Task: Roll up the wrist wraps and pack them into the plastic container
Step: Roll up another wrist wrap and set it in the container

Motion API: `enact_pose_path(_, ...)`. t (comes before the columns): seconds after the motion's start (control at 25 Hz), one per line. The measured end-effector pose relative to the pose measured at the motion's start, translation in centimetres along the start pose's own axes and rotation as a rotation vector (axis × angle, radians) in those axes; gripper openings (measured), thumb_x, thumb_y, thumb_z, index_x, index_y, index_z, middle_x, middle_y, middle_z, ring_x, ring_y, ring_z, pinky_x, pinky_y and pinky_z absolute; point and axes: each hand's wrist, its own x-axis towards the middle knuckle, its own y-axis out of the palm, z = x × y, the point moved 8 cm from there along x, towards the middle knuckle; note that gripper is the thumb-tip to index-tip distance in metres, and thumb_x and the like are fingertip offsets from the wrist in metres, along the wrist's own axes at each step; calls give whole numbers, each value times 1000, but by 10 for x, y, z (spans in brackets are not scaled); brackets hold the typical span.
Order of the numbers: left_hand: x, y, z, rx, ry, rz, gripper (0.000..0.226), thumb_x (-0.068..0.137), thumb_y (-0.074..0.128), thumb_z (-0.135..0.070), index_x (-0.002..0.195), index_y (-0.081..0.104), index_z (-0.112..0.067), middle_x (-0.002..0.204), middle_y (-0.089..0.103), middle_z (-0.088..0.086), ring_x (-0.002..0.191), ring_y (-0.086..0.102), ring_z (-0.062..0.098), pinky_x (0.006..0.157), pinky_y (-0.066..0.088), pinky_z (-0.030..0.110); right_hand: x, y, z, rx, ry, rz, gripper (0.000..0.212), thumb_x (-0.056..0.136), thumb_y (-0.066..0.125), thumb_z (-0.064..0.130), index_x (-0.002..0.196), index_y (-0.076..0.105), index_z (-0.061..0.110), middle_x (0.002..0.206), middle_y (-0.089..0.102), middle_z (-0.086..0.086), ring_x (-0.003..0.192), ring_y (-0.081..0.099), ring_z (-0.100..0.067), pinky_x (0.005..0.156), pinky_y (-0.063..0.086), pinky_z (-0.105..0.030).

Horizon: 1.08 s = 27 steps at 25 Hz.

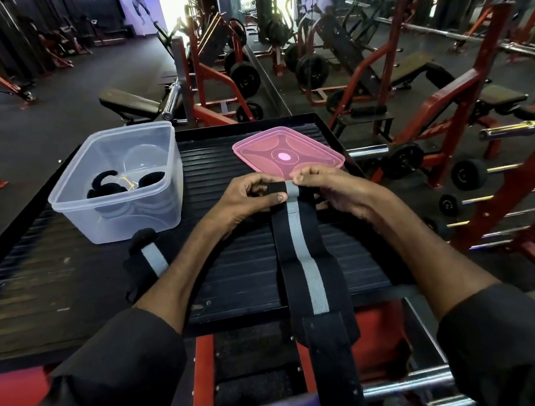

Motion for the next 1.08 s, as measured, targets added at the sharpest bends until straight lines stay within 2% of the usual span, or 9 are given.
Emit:
enact_pose_path(0.08, 0, -3, -1, 31, 18, -20, 27, 83, 80, -5, 107, 71, -14, 85, 73, -14, 80, 66, -5, 70, 53, 14, 0, 3, -8, -198, 27, 38, 40, 96, 62, 49, 116, 68, 15, 93, 66, 6, 83, 56, -9, 77, 44, -27)
enact_pose_path(0.2, -1, -4, -4, 38, 35, -40, 32, 82, 80, -2, 112, 70, -9, 97, 72, -4, 85, 67, -4, 75, 55, 15, -1, -2, -2, -209, -56, -8, 42, 93, 67, 49, 109, 67, 10, 89, 61, 2, 76, 53, -5, 71, 43, -25)
enact_pose_path(0.36, 1, 1, 8, -18, -74, 61, 29, 90, 75, -11, 117, 67, -16, 106, 71, 1, 99, 69, 12, 87, 59, 30, -3, -5, 11, -97, -235, -55, 28, 91, 76, 15, 113, 68, 1, 86, 70, 3, 75, 63, -2, 64, 47, -18)
enact_pose_path(0.52, 3, 1, 8, 52, -48, 49, 33, 91, 72, -7, 123, 64, -6, 86, 68, -4, 71, 64, 8, 64, 53, 17, -6, 0, 17, -32, -308, -52, 37, 78, 72, -20, 111, 64, -5, 91, 68, -7, 77, 67, -6, 71, 56, -18)
enact_pose_path(0.6, 3, 0, 4, 129, 28, 10, 37, 85, 78, -4, 120, 66, -4, 82, 69, -12, 72, 65, 2, 68, 52, 17, -5, -1, 14, -41, -247, -54, 44, 74, 67, -25, 106, 65, 4, 86, 65, -2, 73, 64, -5, 64, 53, -19)
enact_pose_path(0.68, 1, -1, 1, 221, 96, -15, 38, 80, 84, -11, 116, 70, -10, 92, 72, -12, 84, 67, -2, 80, 52, 18, -6, -1, 11, 20, -125, -14, 43, 78, 68, -16, 108, 68, 16, 91, 68, 2, 79, 63, -8, 67, 49, -24)
enact_pose_path(0.8, 0, -2, -6, 217, 148, -50, 39, 75, 88, -17, 111, 72, -15, 106, 76, -1, 100, 72, 11, 93, 55, 27, -7, -2, 8, 238, 4, -6, 27, 92, 65, 10, 112, 66, 27, 101, 71, 8, 91, 65, -9, 79, 49, -33)
enact_pose_path(0.88, -1, -3, -9, 208, 186, -67, 39, 74, 89, -19, 109, 73, -17, 107, 76, 2, 102, 73, 16, 96, 56, 31, -4, -2, 4, 134, 25, -32, 16, 94, 66, 25, 109, 65, 27, 95, 68, 9, 86, 62, -7, 78, 46, -31)
enact_pose_path(1.08, 0, -7, -7, 159, 196, -94, 37, 75, 88, -13, 109, 73, -10, 104, 76, 5, 95, 72, 13, 89, 57, 28, -3, 3, -7, -109, 24, 26, 39, 94, 58, 54, 110, 67, 20, 101, 60, -1, 82, 49, -12, 71, 38, -26)
